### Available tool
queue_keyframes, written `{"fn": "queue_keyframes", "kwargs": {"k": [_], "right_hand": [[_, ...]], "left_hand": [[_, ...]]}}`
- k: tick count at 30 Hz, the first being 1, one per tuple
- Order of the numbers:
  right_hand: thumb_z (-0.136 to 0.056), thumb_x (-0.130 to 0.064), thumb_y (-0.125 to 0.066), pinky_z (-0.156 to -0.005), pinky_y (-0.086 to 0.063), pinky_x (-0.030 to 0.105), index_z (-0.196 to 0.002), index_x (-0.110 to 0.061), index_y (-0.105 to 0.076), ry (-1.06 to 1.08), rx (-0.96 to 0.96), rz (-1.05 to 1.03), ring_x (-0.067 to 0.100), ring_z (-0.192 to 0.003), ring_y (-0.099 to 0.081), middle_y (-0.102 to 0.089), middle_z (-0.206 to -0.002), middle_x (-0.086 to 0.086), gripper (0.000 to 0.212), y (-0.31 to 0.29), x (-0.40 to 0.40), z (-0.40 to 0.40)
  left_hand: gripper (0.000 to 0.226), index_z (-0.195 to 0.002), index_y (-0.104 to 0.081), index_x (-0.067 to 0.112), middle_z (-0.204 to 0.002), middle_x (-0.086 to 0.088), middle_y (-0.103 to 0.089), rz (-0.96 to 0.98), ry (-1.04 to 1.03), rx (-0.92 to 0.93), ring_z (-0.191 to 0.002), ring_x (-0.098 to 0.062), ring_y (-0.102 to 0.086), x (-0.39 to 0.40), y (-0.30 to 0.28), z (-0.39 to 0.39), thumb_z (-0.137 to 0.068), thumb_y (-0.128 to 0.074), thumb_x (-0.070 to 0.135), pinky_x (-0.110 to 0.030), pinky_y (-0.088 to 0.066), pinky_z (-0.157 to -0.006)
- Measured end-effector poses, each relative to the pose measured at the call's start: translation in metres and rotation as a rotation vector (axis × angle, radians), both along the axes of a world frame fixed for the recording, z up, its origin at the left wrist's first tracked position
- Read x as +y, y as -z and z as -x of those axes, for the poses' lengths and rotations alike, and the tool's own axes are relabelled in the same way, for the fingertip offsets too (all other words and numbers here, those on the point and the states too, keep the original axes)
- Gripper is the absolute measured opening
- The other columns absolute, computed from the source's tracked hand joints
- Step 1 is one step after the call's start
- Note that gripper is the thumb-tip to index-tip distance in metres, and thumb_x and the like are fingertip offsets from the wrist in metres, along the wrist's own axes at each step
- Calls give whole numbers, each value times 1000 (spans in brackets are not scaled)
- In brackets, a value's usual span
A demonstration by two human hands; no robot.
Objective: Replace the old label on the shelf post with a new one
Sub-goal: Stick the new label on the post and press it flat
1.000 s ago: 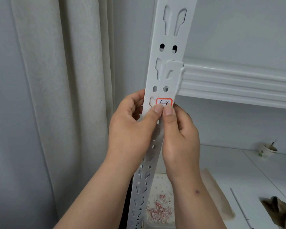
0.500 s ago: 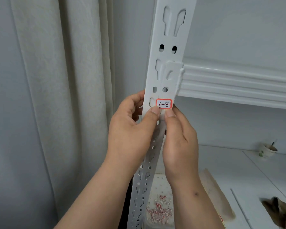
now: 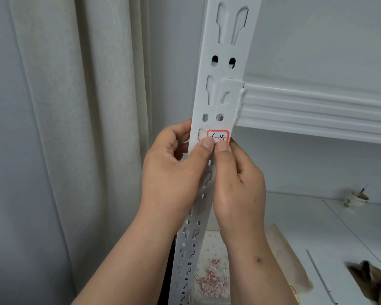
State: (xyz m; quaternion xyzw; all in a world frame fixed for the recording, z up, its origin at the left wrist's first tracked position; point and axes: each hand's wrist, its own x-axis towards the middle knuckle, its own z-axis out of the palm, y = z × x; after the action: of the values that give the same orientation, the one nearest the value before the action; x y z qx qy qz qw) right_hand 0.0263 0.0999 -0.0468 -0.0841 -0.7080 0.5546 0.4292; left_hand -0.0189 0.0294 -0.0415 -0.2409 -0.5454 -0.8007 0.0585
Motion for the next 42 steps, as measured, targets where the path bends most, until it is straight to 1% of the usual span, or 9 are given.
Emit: {"fn": "queue_keyframes", "kwargs": {"k": [5, 14, 19, 25, 29, 33, 36, 39, 42], "right_hand": [[-91, -41, -39, -74, -48, 14, -111, -30, -67, 42, 4, -68, -2, -90, -64, -72, -96, -13, 36, 2, 1, 3], [-90, -48, -39, -70, -48, 14, -112, -32, -67, 91, 4, -100, -2, -87, -64, -72, -92, -15, 38, 4, -1, 5], [-92, -51, -33, -70, -52, 33, -114, -31, -62, 165, -40, -211, 14, -82, -63, -70, -85, -7, 42, 5, -2, 6], [-93, -51, -31, -65, -48, 32, -108, -29, -62, 162, -48, -257, 15, -75, -60, -62, -74, -10, 41, 4, 0, 5], [-96, -47, -33, -74, -50, 25, -106, -30, -66, 77, -17, -159, 4, -86, -64, -71, -90, -11, 38, 3, 1, 1], [-97, -49, -34, -71, -46, 11, -100, -29, -70, 49, -8, -64, -5, -81, -62, -71, -85, -17, 42, 0, 1, -1], [-96, -49, -39, -65, -42, 11, -95, -29, -70, 57, -31, -53, -4, -72, -58, -65, -72, -19, 37, -4, 2, 0], [-96, -48, -42, -69, -46, 10, -97, -32, -71, 28, -39, -1, -7, -80, -62, -72, -85, -18, 33, -6, 4, -1], [-94, -52, -40, -78, -52, 26, -92, -29, -72, 5, -55, 93, 3, -85, -67, -73, -85, -13, 39, -7, 3, 1]], "left_hand": [[28, -113, -66, 20, -108, 4, -75, 27, -6, 32, -102, -11, -71, -2, 2, 1, -86, -72, 13, -36, -55, -93], [39, -116, -65, 20, -111, 4, -75, 43, -18, 57, -107, -13, -69, -1, 4, 2, -77, -69, 26, -41, -53, -97], [35, -114, -65, 24, -107, 8, -75, 45, -12, 57, -103, -8, -69, -2, 4, 2, -79, -64, 24, -27, -53, -89], [24, -115, -66, 20, -106, 9, -75, 34, 11, 25, -98, -3, -70, -3, 1, -1, -92, -64, 15, -12, -51, -75], [19, -107, -68, 23, -97, 8, -76, 47, -25, 3, -91, -7, -72, -2, -5, -3, -88, -69, 25, -16, -54, -72], [12, -97, -68, 24, -90, 8, -77, 33, -46, -24, -81, -5, -72, -1, -8, -3, -86, -71, 26, -17, -54, -68], [10, -95, -67, 22, -90, 5, -77, -2, 0, -59, -81, -8, -71, -1, -10, -2, -86, -72, 23, -18, -56, -68], [11, -94, -67, 17, -92, -1, -77, -36, 47, -85, -81, -10, -72, -2, -11, 0, -85, -73, 19, -17, -55, -64], [11, -93, -67, 17, -94, -3, -77, -57, 57, -83, -79, -10, -73, -2, -12, 0, -85, -73, 17, -16, -53, -64]]}}
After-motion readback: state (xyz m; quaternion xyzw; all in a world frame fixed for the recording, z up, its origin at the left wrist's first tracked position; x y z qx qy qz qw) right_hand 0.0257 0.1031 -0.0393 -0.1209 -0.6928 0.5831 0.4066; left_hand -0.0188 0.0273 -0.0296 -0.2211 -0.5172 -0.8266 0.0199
